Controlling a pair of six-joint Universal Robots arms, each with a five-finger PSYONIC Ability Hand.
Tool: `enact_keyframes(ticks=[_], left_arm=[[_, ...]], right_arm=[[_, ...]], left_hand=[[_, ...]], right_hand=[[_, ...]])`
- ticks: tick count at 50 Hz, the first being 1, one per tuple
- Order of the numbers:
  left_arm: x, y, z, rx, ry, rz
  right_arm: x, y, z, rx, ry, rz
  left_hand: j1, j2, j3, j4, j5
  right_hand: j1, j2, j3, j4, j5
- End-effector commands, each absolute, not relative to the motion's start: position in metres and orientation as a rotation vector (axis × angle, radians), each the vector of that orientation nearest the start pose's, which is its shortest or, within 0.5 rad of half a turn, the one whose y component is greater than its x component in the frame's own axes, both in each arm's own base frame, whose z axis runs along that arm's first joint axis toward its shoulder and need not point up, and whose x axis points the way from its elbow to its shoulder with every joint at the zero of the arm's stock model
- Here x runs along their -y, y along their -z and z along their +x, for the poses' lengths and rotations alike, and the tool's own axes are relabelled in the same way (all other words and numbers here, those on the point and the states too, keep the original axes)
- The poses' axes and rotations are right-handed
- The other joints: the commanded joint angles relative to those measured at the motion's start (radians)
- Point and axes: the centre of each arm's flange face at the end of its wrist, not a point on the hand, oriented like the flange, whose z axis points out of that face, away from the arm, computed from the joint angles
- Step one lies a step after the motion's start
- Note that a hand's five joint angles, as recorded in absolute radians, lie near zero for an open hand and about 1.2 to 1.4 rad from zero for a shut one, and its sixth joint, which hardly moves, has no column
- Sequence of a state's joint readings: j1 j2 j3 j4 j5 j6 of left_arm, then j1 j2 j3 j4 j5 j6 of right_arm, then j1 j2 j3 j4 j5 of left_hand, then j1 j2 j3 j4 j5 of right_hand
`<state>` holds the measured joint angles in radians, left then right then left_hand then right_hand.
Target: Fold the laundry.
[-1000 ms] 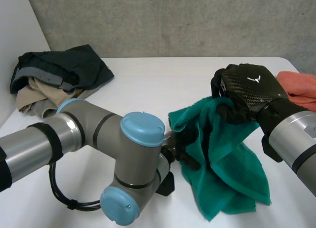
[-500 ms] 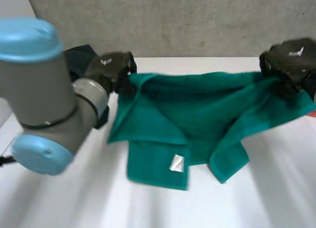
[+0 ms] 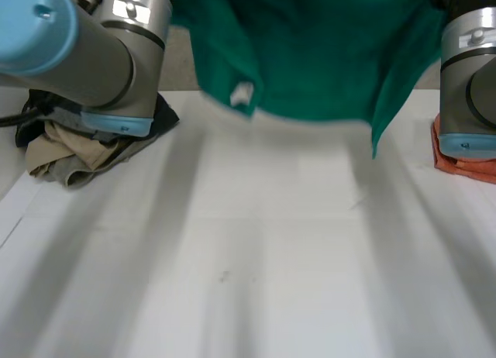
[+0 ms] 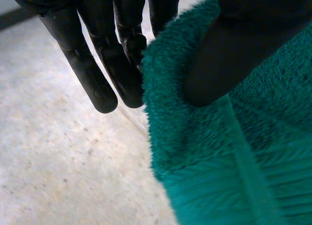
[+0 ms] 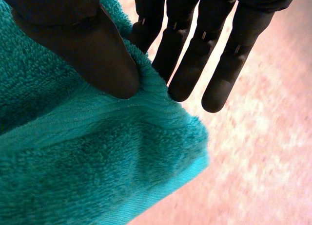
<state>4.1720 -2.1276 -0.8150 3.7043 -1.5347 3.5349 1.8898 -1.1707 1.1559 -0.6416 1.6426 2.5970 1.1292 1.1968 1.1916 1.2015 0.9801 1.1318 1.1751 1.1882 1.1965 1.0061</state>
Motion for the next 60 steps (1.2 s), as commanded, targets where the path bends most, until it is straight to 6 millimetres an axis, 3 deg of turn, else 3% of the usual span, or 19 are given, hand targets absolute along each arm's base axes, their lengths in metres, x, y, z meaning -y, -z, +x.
enact_keyframes(ticks=[1, 4, 5, 7, 11, 12, 13, 17, 19, 20, 22, 27, 31, 34, 42, 49, 60], left_arm=[[0.311, -0.359, -0.346, -1.412, 2.879, 0.796], [0.307, -0.327, -0.344, -1.566, 2.766, 0.886], [0.305, -0.303, -0.341, -1.673, 2.679, 0.935], [0.303, -0.281, -0.336, -1.767, 2.595, 0.974], [0.295, -0.224, -0.328, -1.968, 2.394, 1.062], [0.294, -0.209, -0.327, -2.013, 2.344, 1.083], [0.293, -0.184, -0.326, -2.080, 2.263, 1.113], [0.290, -0.144, -0.324, -2.157, 2.114, 1.175], [0.288, -0.138, -0.323, -2.151, 2.083, 1.203], [0.286, -0.136, -0.322, -2.134, 2.063, 1.229], [0.283, -0.136, -0.321, -2.112, 2.047, 1.249], [0.277, -0.173, -0.309, -2.031, 2.117, 1.204], [0.263, -0.192, -0.289, -2.031, 2.119, 1.157], [0.253, -0.193, -0.278, -2.076, 2.103, 1.129], [0.250, -0.161, -0.233, -2.397, 1.909, 0.906], [0.271, -0.142, -0.221, -2.489, 1.871, 0.836], [0.300, -0.121, -0.229, -2.691, 1.910, 0.830]], right_arm=[[0.344, -0.333, 0.261, -1.560, 2.836, -0.745], [0.336, -0.301, 0.260, -1.732, 2.689, -0.845], [0.334, -0.292, 0.259, -1.778, 2.648, -0.871], [0.329, -0.274, 0.257, -1.870, 2.561, -0.916], [0.319, -0.221, 0.254, -2.071, 2.340, -1.021], [0.318, -0.195, 0.253, -2.145, 2.249, -1.066], [0.317, -0.186, 0.253, -2.170, 2.217, -1.082], [0.312, -0.153, 0.251, -2.262, 2.095, -1.164], [0.309, -0.149, 0.251, -2.277, 2.076, -1.181], [0.306, -0.146, 0.250, -2.286, 2.063, -1.192], [0.303, -0.143, 0.249, -2.293, 2.045, -1.199], [0.296, -0.144, 0.247, -2.298, 2.028, -1.190], [0.291, -0.148, 0.244, -2.300, 2.032, -1.180], [0.290, -0.146, 0.243, -2.306, 2.024, -1.181], [0.289, -0.146, 0.244, -2.303, 2.023, -1.186], [0.288, -0.145, 0.244, -2.306, 2.014, -1.188], [0.285, -0.141, 0.242, -2.321, 1.997, -1.191]], left_hand=[[0.267, 0.199, 0.205, 0.195, 0.242], [0.267, 0.199, 0.205, 0.195, 0.242], [0.267, 0.199, 0.205, 0.195, 0.242], [0.267, 0.199, 0.205, 0.195, 0.242], [0.267, 0.199, 0.205, 0.195, 0.242], [0.267, 0.199, 0.205, 0.195, 0.242], [0.267, 0.199, 0.205, 0.195, 0.242], [0.183, 0.116, 0.121, 0.111, 0.158], [0.022, -0.046, -0.041, -0.050, -0.004], [-0.209, -0.276, -0.271, -0.281, -0.234], [-0.395, -0.463, -0.458, -0.468, -0.421], [-0.689, -0.757, -0.752, -0.762, -0.715], [-0.722, -0.790, -0.784, -0.794, -0.747], [-0.704, -0.772, -0.767, -0.777, -0.730], [-0.616, -0.684, -0.679, -0.688, -0.642], [-0.631, -0.698, -0.693, -0.703, -0.656], [-0.613, -0.681, -0.676, -0.686, -0.639]], right_hand=[[0.264, 0.221, 0.208, 0.200, 0.216], [0.264, 0.221, 0.208, 0.200, 0.216], [0.264, 0.221, 0.208, 0.200, 0.216], [0.264, 0.221, 0.208, 0.200, 0.216], [0.264, 0.221, 0.208, 0.200, 0.216], [0.264, 0.221, 0.208, 0.200, 0.216], [0.264, 0.221, 0.208, 0.200, 0.216], [0.264, 0.221, 0.208, 0.200, 0.216], [0.264, 0.221, 0.208, 0.200, 0.216], [0.264, 0.221, 0.208, 0.200, 0.216], [0.264, 0.221, 0.208, 0.200, 0.216], [0.264, 0.221, 0.208, 0.200, 0.216], [0.264, 0.221, 0.208, 0.200, 0.216], [0.264, 0.221, 0.208, 0.200, 0.216], [0.264, 0.221, 0.208, 0.200, 0.216], [0.264, 0.221, 0.208, 0.200, 0.216], [0.264, 0.221, 0.208, 0.200, 0.216]])
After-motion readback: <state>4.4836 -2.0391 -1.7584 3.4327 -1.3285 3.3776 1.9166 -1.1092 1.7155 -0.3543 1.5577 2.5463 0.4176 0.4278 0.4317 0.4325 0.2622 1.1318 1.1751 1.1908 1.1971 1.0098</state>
